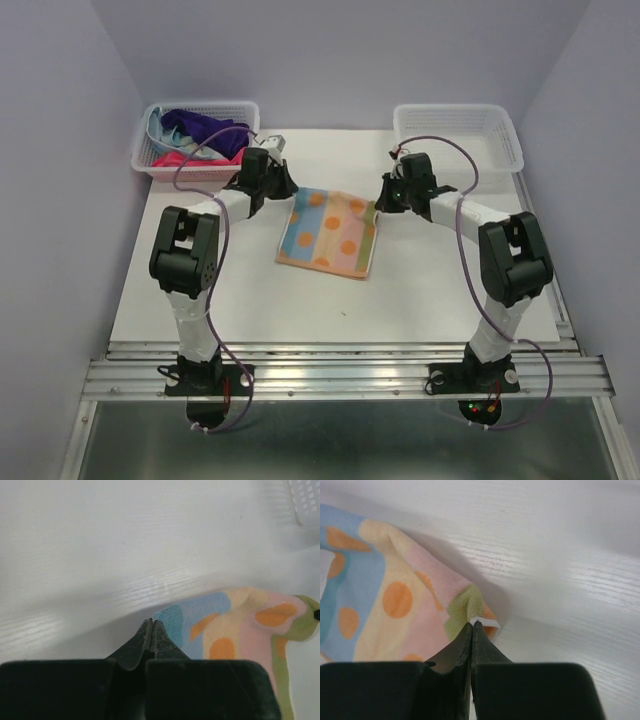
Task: Fold and stack the towels
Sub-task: Fold the towel
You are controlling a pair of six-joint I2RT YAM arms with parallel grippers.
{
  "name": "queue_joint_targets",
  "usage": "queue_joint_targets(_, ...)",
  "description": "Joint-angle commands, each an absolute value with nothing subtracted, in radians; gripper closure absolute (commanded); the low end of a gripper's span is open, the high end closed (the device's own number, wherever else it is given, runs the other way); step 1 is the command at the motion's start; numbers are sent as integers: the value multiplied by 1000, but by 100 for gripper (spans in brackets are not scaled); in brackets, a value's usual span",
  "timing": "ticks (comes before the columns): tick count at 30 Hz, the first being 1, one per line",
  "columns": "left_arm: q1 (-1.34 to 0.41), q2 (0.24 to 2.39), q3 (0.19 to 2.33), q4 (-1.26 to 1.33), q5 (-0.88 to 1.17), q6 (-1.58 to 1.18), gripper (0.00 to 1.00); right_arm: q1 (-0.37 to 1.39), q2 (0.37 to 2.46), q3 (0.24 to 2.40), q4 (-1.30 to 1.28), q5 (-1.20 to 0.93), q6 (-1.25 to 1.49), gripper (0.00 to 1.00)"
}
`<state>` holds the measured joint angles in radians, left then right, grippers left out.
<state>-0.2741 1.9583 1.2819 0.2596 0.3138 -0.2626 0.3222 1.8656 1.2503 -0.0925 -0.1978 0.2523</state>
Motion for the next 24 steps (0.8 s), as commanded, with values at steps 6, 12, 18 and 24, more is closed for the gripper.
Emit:
queue_joint_targets(6, -278, 1738, 1089, 365, 278, -307, 100, 348, 1723, 1103, -23, -282, 275, 99)
queue_joint_targets(12, -278, 1661, 968, 402, 282, -337, 100, 368, 1625, 1006, -9, -376, 307, 99)
queue_joint_targets(18, -278, 1570, 845, 420, 264, -377, 100, 383, 1533, 914, 29, -434, 334, 99)
queue_joint_targets(24, -278, 1494, 781, 402, 262, -434, 100, 425, 1462, 845, 37, -494, 360, 99)
